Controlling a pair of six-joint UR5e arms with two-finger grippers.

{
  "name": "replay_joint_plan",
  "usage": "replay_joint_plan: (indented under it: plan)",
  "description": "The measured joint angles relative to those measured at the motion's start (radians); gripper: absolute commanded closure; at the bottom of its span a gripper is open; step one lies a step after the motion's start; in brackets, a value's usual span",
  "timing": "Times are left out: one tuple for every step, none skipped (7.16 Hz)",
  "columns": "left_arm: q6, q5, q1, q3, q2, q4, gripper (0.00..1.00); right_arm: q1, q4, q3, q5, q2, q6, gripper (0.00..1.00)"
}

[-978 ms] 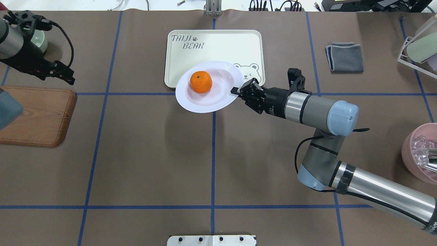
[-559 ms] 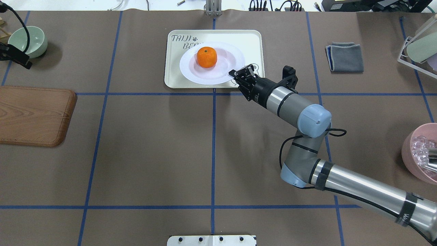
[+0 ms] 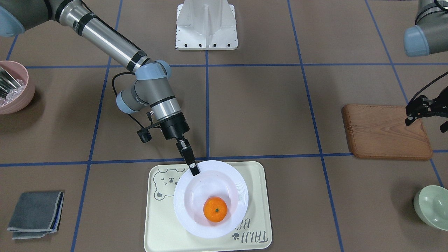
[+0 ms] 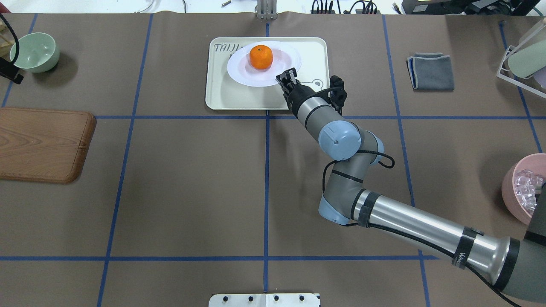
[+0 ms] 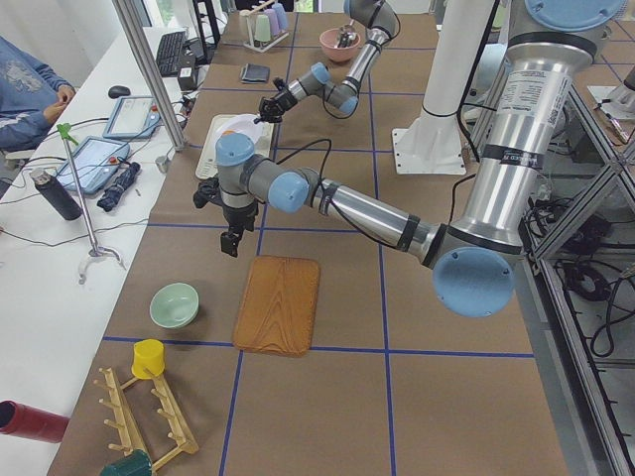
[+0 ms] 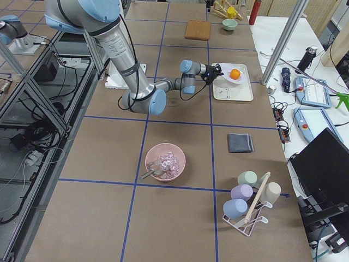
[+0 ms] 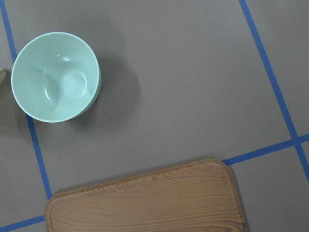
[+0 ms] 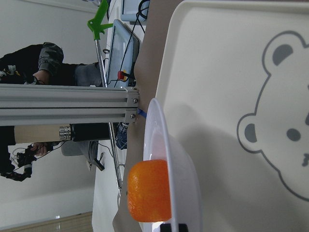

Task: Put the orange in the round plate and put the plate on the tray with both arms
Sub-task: 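Push the plate farther onto the bear tray with the right gripper, then release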

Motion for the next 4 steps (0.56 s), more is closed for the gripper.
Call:
replay_joint_plan:
  plan:
    - [0.0,0.0,-0.002,-0.003,0.0,0.0,0.02,-0.004,-0.012,-0.025,-0.012,0.013,0.003,0.59]
    - [0.0,0.0,-0.006,-0.006,0.0,0.001,0.02,-0.007,-0.017,-0.037,-0.017,0.02,0.004,0.01]
    - [0.0,0.0,-0.011,-0.007,-0.001,0.001,0.02,-0.008,-0.018,-0.041,-0.019,0.024,0.005,0.0]
    - [0.0,0.0,-0.015,-0.008,-0.002,0.001,0.02,-0.011,-0.019,-0.04,-0.02,0.023,0.005,0.0]
